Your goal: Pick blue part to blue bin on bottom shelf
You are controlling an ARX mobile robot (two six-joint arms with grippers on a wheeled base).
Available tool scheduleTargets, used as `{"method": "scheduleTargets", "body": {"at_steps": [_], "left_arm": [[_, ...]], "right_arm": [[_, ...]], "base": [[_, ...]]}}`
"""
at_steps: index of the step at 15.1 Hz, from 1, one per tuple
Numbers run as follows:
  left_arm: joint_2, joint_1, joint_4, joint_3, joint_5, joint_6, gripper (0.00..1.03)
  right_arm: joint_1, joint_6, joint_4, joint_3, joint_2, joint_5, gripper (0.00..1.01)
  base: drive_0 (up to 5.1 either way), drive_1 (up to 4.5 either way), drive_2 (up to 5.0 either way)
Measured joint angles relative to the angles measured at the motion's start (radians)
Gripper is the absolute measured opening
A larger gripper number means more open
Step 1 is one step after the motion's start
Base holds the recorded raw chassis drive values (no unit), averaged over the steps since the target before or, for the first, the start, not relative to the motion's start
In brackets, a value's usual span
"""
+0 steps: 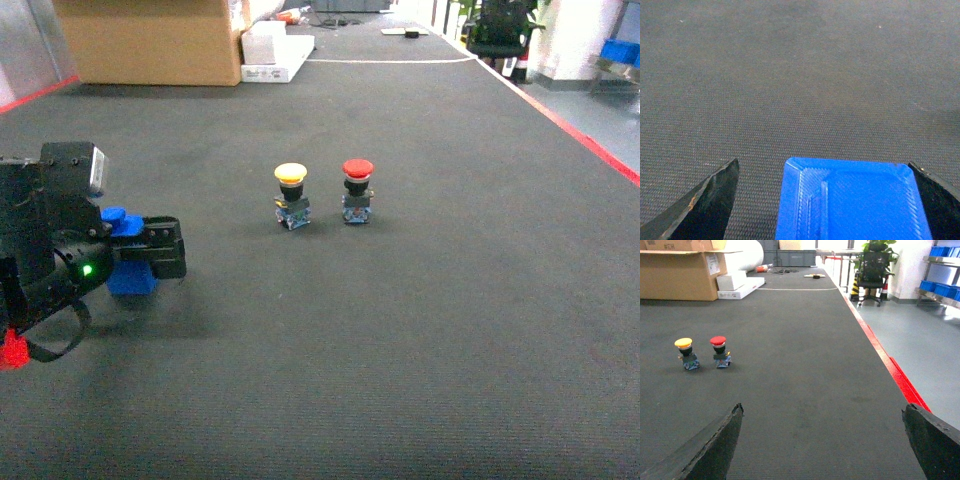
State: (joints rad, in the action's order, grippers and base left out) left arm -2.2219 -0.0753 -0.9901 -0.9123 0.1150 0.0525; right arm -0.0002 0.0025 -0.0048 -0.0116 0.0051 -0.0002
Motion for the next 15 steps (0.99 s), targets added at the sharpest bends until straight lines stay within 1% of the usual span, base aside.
{"method": "scheduleTargets", "body": {"at_steps": [2, 4, 6, 8, 9, 11, 12, 13, 15], "left_arm": [[-0.026, 0.003, 0.021, -0.030, -0.003, 0.000, 0.98], [-0.039, 0.007, 0.023, -0.049, -0.004, -0.002, 0.76], [-0.042, 0.010, 0.021, -0.050, -0.015, -0.016, 0.46], [-0.039, 0.014, 0.007, -0.035, -0.016, -0.028, 0.44], [-0.020, 0.014, -0.003, -0.004, -0.015, -0.029, 0.44], [0.088, 0.014, -0.060, 0.127, -0.010, -0.021, 0.44], [0.177, 0.011, -0.113, 0.219, -0.008, -0.027, 0.44], [0.283, 0.006, -0.133, 0.316, -0.006, -0.035, 0.44], [0.462, 0.000, -0.076, 0.452, 0.007, -0.042, 0.44]], "right_arm": [[0.000, 0.000, 0.000, 0.000, 0.000, 0.000, 0.98], [0.000, 0.000, 0.000, 0.000, 0.000, 0.000, 0.98], [0.000, 0.000, 0.000, 0.000, 0.000, 0.000, 0.98], [0.000, 0.000, 0.000, 0.000, 0.000, 0.000, 0.98], [0.000, 0.000, 0.000, 0.000, 0.000, 0.000, 0.98], [0.000, 0.000, 0.000, 0.000, 0.000, 0.000, 0.98], [0.000, 0.000, 0.000, 0.000, 0.000, 0.000, 0.98], [0.000, 0.000, 0.000, 0.000, 0.000, 0.000, 0.98], [0.000, 0.000, 0.000, 0.000, 0.000, 0.000, 0.98]], "base": [[0.0, 0.00, 0.0], [0.0, 0.00, 0.0], [0.0, 0.00, 0.0], [0.0, 0.00, 0.0], [0.0, 0.00, 0.0], [0.0, 0.00, 0.0], [0.0, 0.00, 0.0], [0.0, 0.00, 0.0], [0.0, 0.00, 0.0]]}}
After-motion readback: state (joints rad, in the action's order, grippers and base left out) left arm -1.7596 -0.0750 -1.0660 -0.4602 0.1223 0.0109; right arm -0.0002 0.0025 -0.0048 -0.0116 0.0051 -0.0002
